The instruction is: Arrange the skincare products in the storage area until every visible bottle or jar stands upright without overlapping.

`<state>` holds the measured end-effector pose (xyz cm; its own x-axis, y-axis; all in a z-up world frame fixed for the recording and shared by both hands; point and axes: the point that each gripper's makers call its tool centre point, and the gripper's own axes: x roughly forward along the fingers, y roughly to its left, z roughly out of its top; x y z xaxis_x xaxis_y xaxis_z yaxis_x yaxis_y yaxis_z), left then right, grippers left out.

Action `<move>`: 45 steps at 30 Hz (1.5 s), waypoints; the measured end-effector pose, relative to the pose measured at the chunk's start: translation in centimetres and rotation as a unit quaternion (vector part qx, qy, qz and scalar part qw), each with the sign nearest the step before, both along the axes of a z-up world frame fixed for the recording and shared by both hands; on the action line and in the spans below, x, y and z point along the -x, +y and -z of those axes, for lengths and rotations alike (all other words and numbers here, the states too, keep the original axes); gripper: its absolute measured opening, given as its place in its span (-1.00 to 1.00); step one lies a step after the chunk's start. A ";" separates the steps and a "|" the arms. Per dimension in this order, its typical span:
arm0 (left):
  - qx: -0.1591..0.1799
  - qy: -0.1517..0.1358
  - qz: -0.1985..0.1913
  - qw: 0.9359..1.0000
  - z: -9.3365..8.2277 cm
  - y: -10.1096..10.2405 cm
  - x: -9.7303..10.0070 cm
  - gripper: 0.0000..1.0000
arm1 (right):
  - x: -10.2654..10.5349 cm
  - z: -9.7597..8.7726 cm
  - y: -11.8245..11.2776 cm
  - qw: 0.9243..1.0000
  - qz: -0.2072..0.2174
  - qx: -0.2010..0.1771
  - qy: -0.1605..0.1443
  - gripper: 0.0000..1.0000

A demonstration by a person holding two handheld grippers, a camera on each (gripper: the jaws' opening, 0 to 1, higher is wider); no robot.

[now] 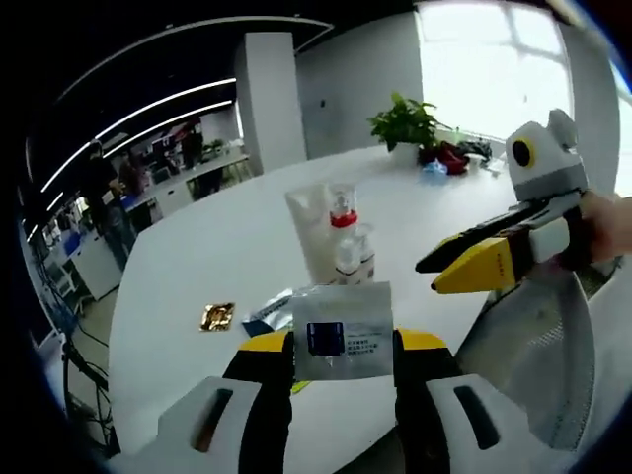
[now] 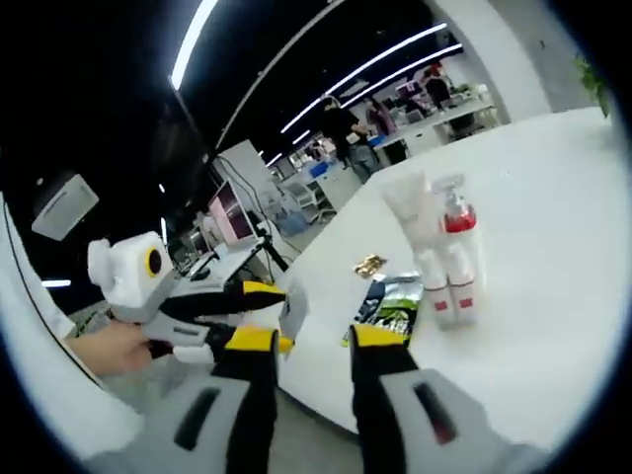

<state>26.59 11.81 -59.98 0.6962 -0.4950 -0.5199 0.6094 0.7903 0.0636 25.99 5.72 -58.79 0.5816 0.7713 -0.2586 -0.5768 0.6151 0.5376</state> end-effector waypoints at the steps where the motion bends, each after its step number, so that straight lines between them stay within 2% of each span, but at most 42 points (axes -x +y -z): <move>1: 0.000 -0.001 0.002 1.000 0.0 -0.1 0.1 -0.25 | 0.0 -0.1 0.2 1.000 0.000 -0.009 0.004 -0.48; 7: 0.003 -0.006 0.018 1.000 -0.3 -0.8 0.8 -0.25 | 0.1 0.2 1.2 0.999 -0.002 -0.033 0.026 -0.56; 11: 0.004 -0.011 0.024 1.000 -0.6 -0.9 0.8 -0.25 | 0.3 0.1 1.8 0.998 -0.005 -0.052 0.046 -0.73; 19: 0.011 -0.004 0.035 0.999 -0.4 -1.4 1.3 -0.25 | 0.3 0.0 1.8 0.996 0.004 -0.070 0.059 -0.97; 27: 0.014 -0.001 0.040 0.999 -0.5 -1.4 1.6 -0.25 | 0.6 0.1 1.7 0.995 0.010 -0.075 0.065 -0.98; 32: 0.022 0.028 0.060 0.998 0.2 -1.5 2.1 -0.18 | 0.7 0.2 1.6 0.995 0.011 -0.070 0.065 -0.98; 33: 0.029 0.033 0.061 0.997 0.2 -1.5 2.1 -0.15 | 0.6 0.2 1.5 0.995 0.010 -0.069 0.065 -0.98; 35: 0.069 0.056 0.056 0.994 0.2 -1.5 2.4 -0.10 | 0.4 0.2 1.2 0.996 0.013 -0.063 0.063 -0.98; 40: 0.097 0.076 0.059 0.991 0.4 -0.3 2.0 -0.13 | 0.3 -0.4 0.7 0.996 0.007 -0.068 0.057 -0.98; 42: 0.096 0.081 0.070 0.990 0.3 0.0 2.0 -0.13 | 0.4 -0.5 0.6 0.996 0.000 -0.066 0.054 -0.98; 43: 0.112 0.088 0.079 0.987 0.1 -0.1 2.0 -0.13 | 0.4 -0.6 0.4 0.996 -0.002 -0.066 0.054 -0.98; 45: 0.160 0.128 0.096 0.974 -0.1 -0.6 2.7 -0.14 | 0.6 -0.9 0.2 0.996 -0.006 -0.069 0.049 -0.98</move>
